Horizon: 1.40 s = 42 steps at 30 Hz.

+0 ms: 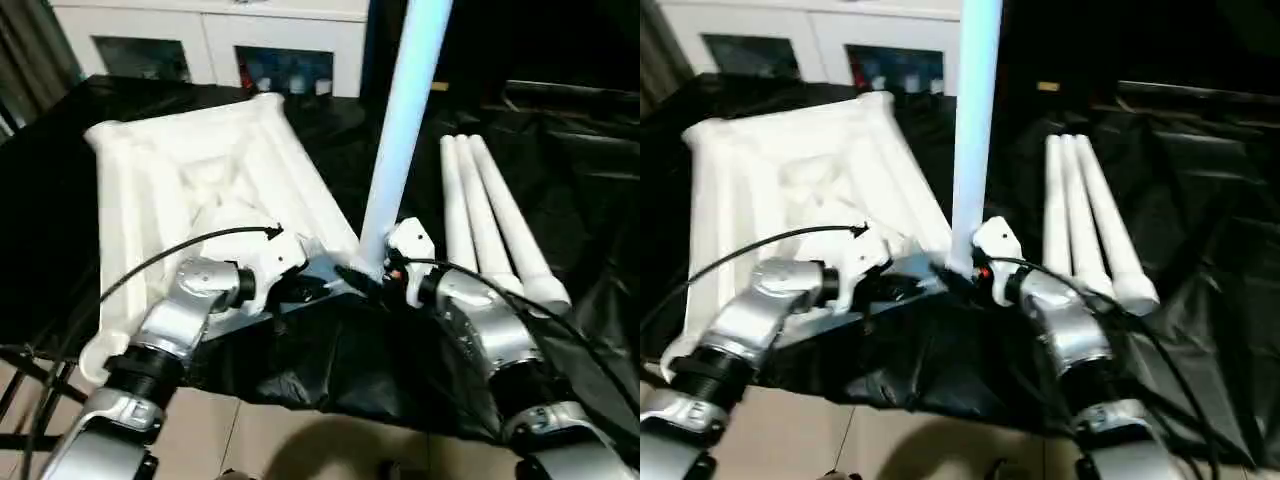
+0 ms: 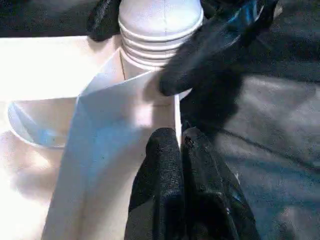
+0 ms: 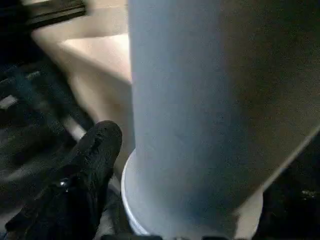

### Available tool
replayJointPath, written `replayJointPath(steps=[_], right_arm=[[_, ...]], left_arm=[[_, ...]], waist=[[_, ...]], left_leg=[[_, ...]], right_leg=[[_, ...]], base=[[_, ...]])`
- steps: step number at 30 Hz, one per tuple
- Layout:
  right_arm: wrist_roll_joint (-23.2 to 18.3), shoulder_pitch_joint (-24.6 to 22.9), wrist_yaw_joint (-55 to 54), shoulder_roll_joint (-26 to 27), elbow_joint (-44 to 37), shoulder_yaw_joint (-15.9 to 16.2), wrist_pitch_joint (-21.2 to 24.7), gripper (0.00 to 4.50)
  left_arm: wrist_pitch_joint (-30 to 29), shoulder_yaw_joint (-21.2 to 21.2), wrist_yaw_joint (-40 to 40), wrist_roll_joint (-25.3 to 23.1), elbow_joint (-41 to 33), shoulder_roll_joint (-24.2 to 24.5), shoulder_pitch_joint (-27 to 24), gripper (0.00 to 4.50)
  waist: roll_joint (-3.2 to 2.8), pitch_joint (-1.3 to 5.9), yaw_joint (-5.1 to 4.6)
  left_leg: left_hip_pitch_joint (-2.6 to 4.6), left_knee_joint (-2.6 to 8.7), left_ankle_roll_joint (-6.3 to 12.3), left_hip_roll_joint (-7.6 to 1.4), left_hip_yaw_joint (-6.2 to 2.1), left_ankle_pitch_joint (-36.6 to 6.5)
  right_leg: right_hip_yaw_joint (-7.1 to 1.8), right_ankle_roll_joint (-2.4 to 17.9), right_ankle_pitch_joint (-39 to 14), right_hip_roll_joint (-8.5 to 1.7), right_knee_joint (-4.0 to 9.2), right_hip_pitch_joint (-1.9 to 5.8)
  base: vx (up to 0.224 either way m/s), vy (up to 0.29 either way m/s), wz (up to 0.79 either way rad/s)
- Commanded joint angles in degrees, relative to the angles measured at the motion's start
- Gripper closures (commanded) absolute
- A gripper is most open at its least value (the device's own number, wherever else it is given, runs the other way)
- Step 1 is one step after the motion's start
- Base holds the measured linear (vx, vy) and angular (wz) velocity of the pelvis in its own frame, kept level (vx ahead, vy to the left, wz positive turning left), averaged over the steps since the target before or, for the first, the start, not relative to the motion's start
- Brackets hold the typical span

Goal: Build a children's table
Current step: Rotate leg to tighten

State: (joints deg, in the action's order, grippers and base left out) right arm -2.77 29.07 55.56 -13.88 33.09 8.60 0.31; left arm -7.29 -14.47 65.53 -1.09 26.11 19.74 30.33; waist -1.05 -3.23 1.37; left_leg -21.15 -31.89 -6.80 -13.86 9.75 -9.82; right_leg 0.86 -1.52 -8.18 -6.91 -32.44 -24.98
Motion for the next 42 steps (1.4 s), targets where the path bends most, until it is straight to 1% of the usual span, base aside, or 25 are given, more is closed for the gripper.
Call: replayJointPath(steps=[1, 3, 5, 6, 7, 10, 14, 15, 17, 18, 19, 20, 21, 22, 23, 24, 25, 28, 29, 32, 33, 35, 37, 41, 42], right_arm=[[-0.3, -0.9, 7.0, 0.3, -0.9, 5.1, 1.7, 0.78], [-0.5, -0.9, 10.0, -0.8, -1.6, 6.0, 1.8, 0.93], [-0.6, -0.8, 11.6, -1.3, -1.7, 6.5, 2.2, 1.11], [-0.6, -0.8, 11.6, -1.3, -1.7, 6.5, 2.2, 1.11], [-0.6, -0.7, 12.9, -1.6, -1.9, 6.8, 2.5, 1.13], [-0.8, -0.6, 14.2, -1.8, -2.1, 7.1, 3.0, 1.51], [-1.4, -0.9, 11.7, -0.3, -1.7, 6.0, 3.6, 1.71], [-1.4, -0.9, 11.7, -0.3, -1.7, 6.0, 3.6, 1.75], [-0.7, -1.1, 6.1, 1.9, -0.3, 4.4, 4.1, 1.76], [0.4, -1.3, 0.1, 3.9, 0.9, 3.3, 3.9, 1.76], [0.4, -1.3, 0.1, 3.9, 0.9, 3.3, 3.9, 1.78], [0.8, -1.4, -1.5, 4.5, 1.2, 3.0, 3.7, 1.78], [0.9, -1.5, -2.1, 4.7, 1.3, 2.9, 3.6, 1.78], [2.7, -1.2, -11.1, 7.4, 3.6, 1.4, 4.1, 1.78], [2.7, -1.2, -11.1, 7.4, 3.6, 1.4, 4.1, 1.78], [2.8, -1.1, -15.0, 9.2, 4.6, 0.5, 4.5, 1.78], [2.7, -1.2, -19.4, 11.7, 5.3, -0.3, 5.2, 1.78], [3.4, -1.1, -25.5, 15.2, 6.1, -0.7, 6.0, 1.79], [3.8, -1.1, -27.1, 16.3, 6.3, -0.4, 6.0, 1.79], [5.0, -0.3, -30.4, 19.4, 7.2, 0.6, 5.0, 1.79], [5.0, -0.3, -30.4, 19.4, 7.2, 0.6, 5.0, 1.44], [4.8, 0.2, -31.1, 20.1, 7.7, 0.2, 4.4, 1.09], [3.9, 0.5, -30.0, 19.5, 7.6, -0.8, 4.3, 0.99], [4.5, 0.7, -28.8, 17.8, 7.4, -0.5, 3.3, 0.72], [4.5, 0.7, -25.5, 15.5, 6.8, 0.1, 1.8, 0.72]], left_arm=[[0.9, -2.6, 1.9, -0.8, 1.2, 0.0, 1.0, 4.5], [1.4, -2.8, 2.9, -0.9, 2.2, 0.7, 1.8, 4.5], [1.8, -2.8, 3.2, -0.9, 2.9, 1.0, 2.2, 4.5], [1.8, -2.8, 3.2, -0.9, 2.9, 1.0, 2.2, 4.5], [2.1, -2.9, 3.7, -1.0, 3.4, 1.3, 2.5, 4.5], [2.4, -2.9, 4.2, -1.0, 3.9, 1.6, 2.9, 4.5], [2.1, -2.9, 4.2, -0.5, 3.2, 1.4, 2.5, 4.5], [2.1, -2.9, 4.2, -0.5, 3.2, 1.4, 2.5, 4.5], [1.8, -2.8, 3.0, -0.4, 2.6, 0.5, 1.9, 4.5], [1.1, -2.5, 0.7, -0.5, 2.3, -0.6, 1.6, 4.5], [1.1, -2.5, 0.7, -0.5, 2.3, -0.6, 1.6, 4.5], [0.9, -2.5, -0.1, -0.6, 2.2, -0.9, 1.6, 4.5], [0.8, -2.4, -0.3, -0.7, 2.2, -1.1, 1.6, 4.5], [0.1, -2.6, -3.3, -1.5, 2.0, -2.7, 1.4, 4.5], [0.1, -2.6, -3.3, -1.5, 2.0, -2.7, 1.4, 4.5], [-0.2, -2.7, -5.4, -2.2, 1.9, -3.9, 1.3, 4.5], [-1.8, -2.2, -9.8, -2.9, 2.1, -6.2, 1.4, 4.5], [-4.4, -1.2, -16.0, -3.6, 2.4, -9.6, 1.7, 4.5], [-5.1, -0.9, -17.7, -3.6, 2.3, -10.7, 1.8, 4.5], [-6.9, -0.2, -20.6, -3.0, 1.6, -13.4, 1.7, 4.5], [-6.9, -0.2, -20.6, -3.0, 1.6, -13.4, 1.7, 4.5], [-7.1, -0.1, -20.7, -2.8, 1.0, -13.8, 1.6, 4.5], [-6.1, -0.1, -19.0, -2.7, 0.3, -12.8, 1.5, 4.5], [-5.4, -0.6, -16.4, -2.5, -0.6, -11.2, 0.9, 4.5], [-4.4, -1.6, -12.8, -2.3, -2.0, -9.1, -0.1, 4.5]], waist=[[0.05, 3.44, 0.22], [0.04, 3.51, 0.53], [0.1, 3.28, 0.76], [0.1, 3.28, 0.76], [0.14, 3.15, 0.91], [0.31, 2.87, 0.93], [0.48, 2.72, 0.83], [0.48, 2.72, 0.83], [0.48, 2.58, 0.73], [0.47, 2.56, 0.63], [0.45, 2.48, 0.46], [0.64, 2.52, 0.16], [0.64, 2.52, 0.16], [0.6, 2.35, 0.09], [0.5, 2.24, -0.18], [0.58, 2.28, -0.32], [0.18, 2.09, -0.64], [0.34, 2.02, -0.88], [0.2, 1.94, -1.02], [0.12, 1.94, -1.16], [0.07, 1.96, -1.23], [0.08, 1.98, -1.33], [0.21, 2.02, -1.35], [0.17, 2.08, -1.28], [0.13, 2.19, -1.22]], left_leg=[[0.01, 2.86, 6.24, 2.1, 2.21, -9.7], [0.3, 2.73, 6.71, 2.09, 2.33, -9.1], [0.29, 2.9, 6.38, 2.03, 2.4, -11.0], [0.29, 2.9, 6.38, 2.03, 2.4, -11.0], [0.35, 3.06, 5.56, 1.94, 2.4, -12.9], [0.18, 3.33, 4.26, 1.89, 2.26, -15.7], [0.11, 3.58, 2.99, 1.91, 2.12, -17.6], [0.11, 3.58, 2.99, 1.91, 2.12, -17.6], [-0.02, 3.78, 2.24, 1.98, 1.98, -18.4], [-0.01, 3.82, 2.0, 1.99, 1.99, -18.6], [0.04, 3.96, 1.19, 2.05, 1.95, -19.1], [-0.24, 4.12, 0.66, 2.17, 1.66, -19.5], [-0.24, 4.12, 0.66, 2.17, 1.66, -19.5], [0.0, 4.17, 0.5, 2.14, 1.74, -20.8], [0.18, 4.19, -0.22, 2.19, 1.76, -22.0], [0.06, 4.34, -0.47, 2.28, 1.49, -22.7], [0.27, 4.36, -0.77, 2.22, 1.6, -24.1], [0.53, 4.33, -0.75, 2.38, 1.42, -26.0], [0.5, 4.38, -0.66, 2.5, 1.26, -27.3], [0.33, 4.62, -0.51, 2.52, 1.09, -27.9], [0.32, 4.68, -0.53, 2.47, 1.03, -28.1], [0.19, 4.83, -0.35, 2.44, 0.91, -28.5], [0.33, 4.77, -0.02, 2.47, 0.96, -29.2], [0.27, 4.83, 0.21, 2.32, 1.1, -28.9], [0.16, 4.85, 0.35, 2.29, 1.05, -28.4]], right_leg=[[0.79, 16.1, -0.2, 1.9, 1.61, 3.69], [0.79, 16.6, 0.7, 1.93, 1.52, 3.65], [0.79, 16.5, -2.3, 1.76, 1.71, 3.61], [0.79, 16.5, -2.3, 1.76, 1.71, 3.61], [0.74, 15.9, -5.7, 1.62, 1.96, 3.56], [0.67, 14.4, -10.5, 1.5, 2.27, 3.35], [0.55, 12.6, -14.9, 1.41, 2.68, 3.1], [0.55, 12.6, -14.9, 1.41, 2.68, 3.1], [0.51, 11.4, -17.6, 1.36, 2.91, 2.93], [0.47, 11.1, -18.1, 1.35, 2.98, 2.85], [0.41, 10.4, -19.5, 1.3, 3.17, 2.64], [0.6, 9.5, -21.2, 1.35, 3.18, 2.98], [0.6, 9.5, -21.2, 1.35, 3.18, 2.98], [0.57, 8.8, -22.6, 1.47, 3.51, 2.53], [0.48, 8.3, -24.4, 1.39, 3.75, 2.19], [0.67, 7.4, -26.4, 1.38, 3.87, 2.39], [0.56, 7.0, -27.2, 1.48, 4.18, 1.87], [0.79, 6.0, -29.7, 1.64, 4.63, 1.61], [0.99, 5.0, -31.7, 1.68, 4.97, 1.47], [1.14, 4.4, -31.7, 1.74, 5.14, 1.5], [1.18, 4.4, -31.7, 1.71, 5.16, 1.55], [1.31, 4.3, -31.2, 1.71, 5.2, 1.65], [1.27, 4.5, -30.7, 1.77, 5.31, 1.51], [1.08, 5.2, -28.8, 1.67, 5.22, 1.51], [1.07, 5.6, -27.8, 1.62, 5.03, 1.71]], base=[[0.0, 0.0, 0.0], [0.0, 0.0, 0.0], [0.0, 0.0, 0.0], [0.0, 0.0, 0.0], [0.0, 0.0, 0.0], [0.0, 0.0, 0.0], [0.0, 0.0, 0.0], [0.0, 0.0, 0.0], [0.0, 0.0, 0.0], [0.0, 0.0, 0.0], [0.0, 0.0, 0.0], [0.0, 0.0, 0.0], [0.0, 0.0, 0.0], [0.0, 0.0, 0.0], [0.0, 0.0, 0.0], [0.0, 0.0, 0.0], [0.0, 0.0, 0.0], [0.0, 0.0, 0.0], [0.0, 0.0, 0.0], [0.0, 0.0, 0.0], [0.0, 0.0, 0.0], [0.0, 0.0, 0.0], [0.0, 0.0, 0.0], [0.0, 0.0, 0.0], [0.0, 0.0, 0.0]])
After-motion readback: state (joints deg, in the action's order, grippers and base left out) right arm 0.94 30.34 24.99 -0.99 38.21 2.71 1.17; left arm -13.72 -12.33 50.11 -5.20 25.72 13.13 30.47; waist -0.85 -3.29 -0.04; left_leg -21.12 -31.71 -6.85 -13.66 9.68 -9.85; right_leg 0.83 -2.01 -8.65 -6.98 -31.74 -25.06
